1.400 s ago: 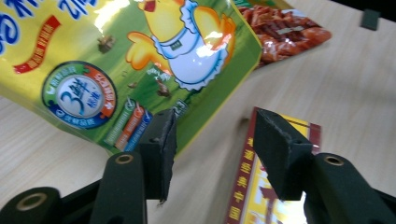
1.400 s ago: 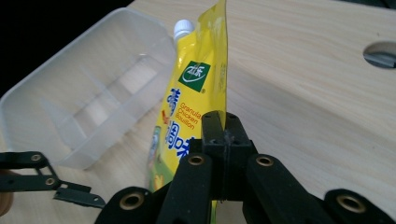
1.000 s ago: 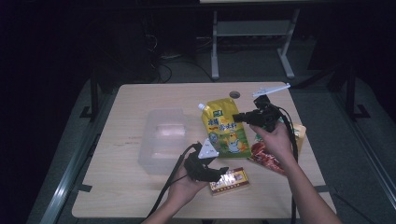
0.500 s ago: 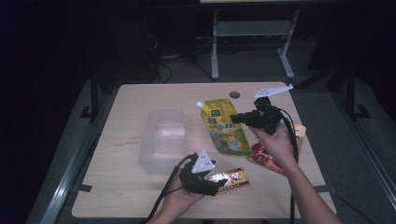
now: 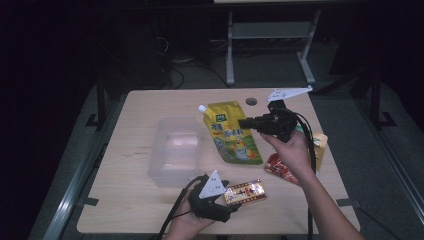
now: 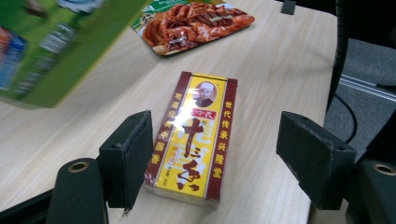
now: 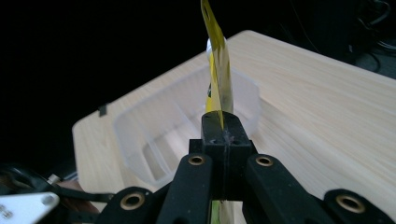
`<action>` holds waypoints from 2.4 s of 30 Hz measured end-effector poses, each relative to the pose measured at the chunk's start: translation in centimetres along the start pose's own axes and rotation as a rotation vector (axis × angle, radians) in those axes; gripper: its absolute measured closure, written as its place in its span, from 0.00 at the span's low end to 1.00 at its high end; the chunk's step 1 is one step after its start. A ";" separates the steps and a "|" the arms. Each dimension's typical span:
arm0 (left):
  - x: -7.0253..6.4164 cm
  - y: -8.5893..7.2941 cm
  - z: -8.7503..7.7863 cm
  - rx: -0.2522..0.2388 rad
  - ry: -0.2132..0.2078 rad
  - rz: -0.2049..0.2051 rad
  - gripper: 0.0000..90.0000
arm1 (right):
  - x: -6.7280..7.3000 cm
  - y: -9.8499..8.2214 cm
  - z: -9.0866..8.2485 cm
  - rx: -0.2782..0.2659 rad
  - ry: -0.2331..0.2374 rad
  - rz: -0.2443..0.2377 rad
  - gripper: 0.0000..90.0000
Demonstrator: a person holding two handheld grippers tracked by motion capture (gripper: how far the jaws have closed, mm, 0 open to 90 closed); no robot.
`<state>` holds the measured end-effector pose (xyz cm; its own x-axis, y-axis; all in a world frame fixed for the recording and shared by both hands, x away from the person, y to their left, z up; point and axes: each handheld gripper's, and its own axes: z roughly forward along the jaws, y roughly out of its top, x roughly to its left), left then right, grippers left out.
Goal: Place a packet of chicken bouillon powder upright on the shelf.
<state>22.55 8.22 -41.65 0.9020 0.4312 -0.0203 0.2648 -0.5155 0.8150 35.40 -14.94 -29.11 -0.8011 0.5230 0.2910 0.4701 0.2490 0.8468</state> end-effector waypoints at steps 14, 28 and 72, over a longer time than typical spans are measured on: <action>-0.3 -1.2 -0.6 -0.010 -0.008 -0.004 0.28 | 1.9 2.1 2.8 -0.056 0.115 -0.034 1.00; -0.3 -1.7 -0.9 -0.015 -0.006 -0.011 0.27 | 2.5 2.5 6.7 -0.057 0.181 -0.024 1.00; -0.3 -2.0 -0.6 -0.006 -0.010 -0.014 0.27 | 2.8 1.9 15.6 0.102 0.193 -0.019 0.90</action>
<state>21.56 9.54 -42.96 0.9016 0.4309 -0.0377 0.2755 -0.5050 0.8180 39.84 -0.35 -33.66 -0.8614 0.3543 0.3639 0.4819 0.3437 0.8060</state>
